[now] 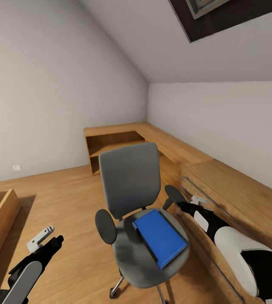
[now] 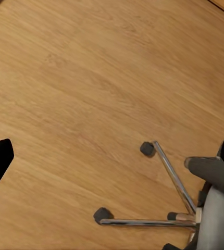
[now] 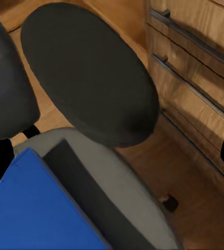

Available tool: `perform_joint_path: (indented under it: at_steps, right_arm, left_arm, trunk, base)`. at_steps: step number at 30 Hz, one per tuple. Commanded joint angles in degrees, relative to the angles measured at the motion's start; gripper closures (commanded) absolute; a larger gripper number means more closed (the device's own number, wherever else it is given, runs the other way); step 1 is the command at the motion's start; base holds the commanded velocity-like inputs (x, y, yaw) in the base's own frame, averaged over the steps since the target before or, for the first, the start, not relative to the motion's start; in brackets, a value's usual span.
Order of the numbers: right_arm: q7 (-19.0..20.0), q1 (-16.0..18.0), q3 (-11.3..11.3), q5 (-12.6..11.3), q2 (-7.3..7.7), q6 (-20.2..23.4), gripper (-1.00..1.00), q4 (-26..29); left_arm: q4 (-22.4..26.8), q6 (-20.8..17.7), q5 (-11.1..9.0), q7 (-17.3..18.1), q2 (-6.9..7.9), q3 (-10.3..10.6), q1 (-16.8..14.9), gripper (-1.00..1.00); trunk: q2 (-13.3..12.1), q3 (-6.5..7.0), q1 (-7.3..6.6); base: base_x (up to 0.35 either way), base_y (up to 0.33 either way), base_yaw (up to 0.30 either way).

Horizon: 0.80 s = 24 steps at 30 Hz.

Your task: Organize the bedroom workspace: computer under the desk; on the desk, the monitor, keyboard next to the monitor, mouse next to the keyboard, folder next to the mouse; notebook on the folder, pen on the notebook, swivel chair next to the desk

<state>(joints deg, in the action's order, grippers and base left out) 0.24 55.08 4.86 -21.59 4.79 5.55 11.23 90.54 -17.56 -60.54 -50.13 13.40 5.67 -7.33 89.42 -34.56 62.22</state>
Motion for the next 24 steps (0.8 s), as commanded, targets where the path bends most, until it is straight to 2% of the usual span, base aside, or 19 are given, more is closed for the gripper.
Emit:
perform_joint_path:
  at_steps: [1,3,5,8,11,16,19,24]
  right_arm:
    - [2.24,0.31,-0.08,-2.24,0.23,-0.20,-1.00,-0.69]
    - [6.57,0.56,-0.66,-5.29,0.40,-0.50,-1.00,-1.83]
    - [13.99,0.75,-1.07,-10.85,0.54,-0.63,-1.00,-4.87]
    - [16.95,0.79,-1.08,-13.20,0.21,-1.08,-1.00,-8.00]
    - [17.61,0.78,-1.10,-13.59,0.16,-1.20,-1.00,-8.55]
    - [16.61,-0.86,-0.90,-12.81,-1.46,-2.75,-1.00,-7.13]
    - [17.59,-0.65,0.09,-13.55,-2.28,-3.71,-1.00,-8.11]
    - [19.19,-2.05,0.84,-14.02,-2.48,-5.31,-1.00,-9.73]
  left_arm:
    - [0.07,-0.19,-0.20,-0.39,0.05,0.10,-0.05,-1.00]
    - [0.12,-0.19,-0.18,-0.38,0.05,0.11,-0.05,-1.00]
    - [0.22,-0.19,-0.13,-0.34,0.05,0.13,-0.05,-1.00]
    - [0.32,-0.22,-0.11,-0.33,0.02,0.15,-0.05,-1.00]
    - [0.33,-0.27,-0.11,-0.32,-0.03,0.25,-0.05,-1.00]
    - [-1.29,0.00,1.51,-0.33,-1.64,-0.57,-1.67,-1.00]
    - [-0.30,0.74,0.63,-0.98,-2.61,-0.82,-0.88,-1.00]
    - [1.31,1.18,-0.33,-1.32,-2.45,-0.99,0.01,-1.00]
  trunk:
    - [0.45,-0.24,0.22]
    - [1.25,-0.60,0.66]
    - [2.05,-0.96,1.10]
    - [3.26,-1.50,1.76]
    - [4.46,-2.04,2.42]
    - [4.45,-2.03,2.41]
    - [4.45,-2.03,2.41]
    - [4.45,-2.03,2.41]
  base:
    - [0.000,0.000,0.000]
    - [0.000,0.000,0.000]
    - [0.000,0.000,0.000]
    - [0.000,0.000,0.000]
    - [0.000,0.000,0.000]
    - [0.000,0.000,0.000]
    - [0.000,0.000,0.000]
    - [0.000,0.000,0.000]
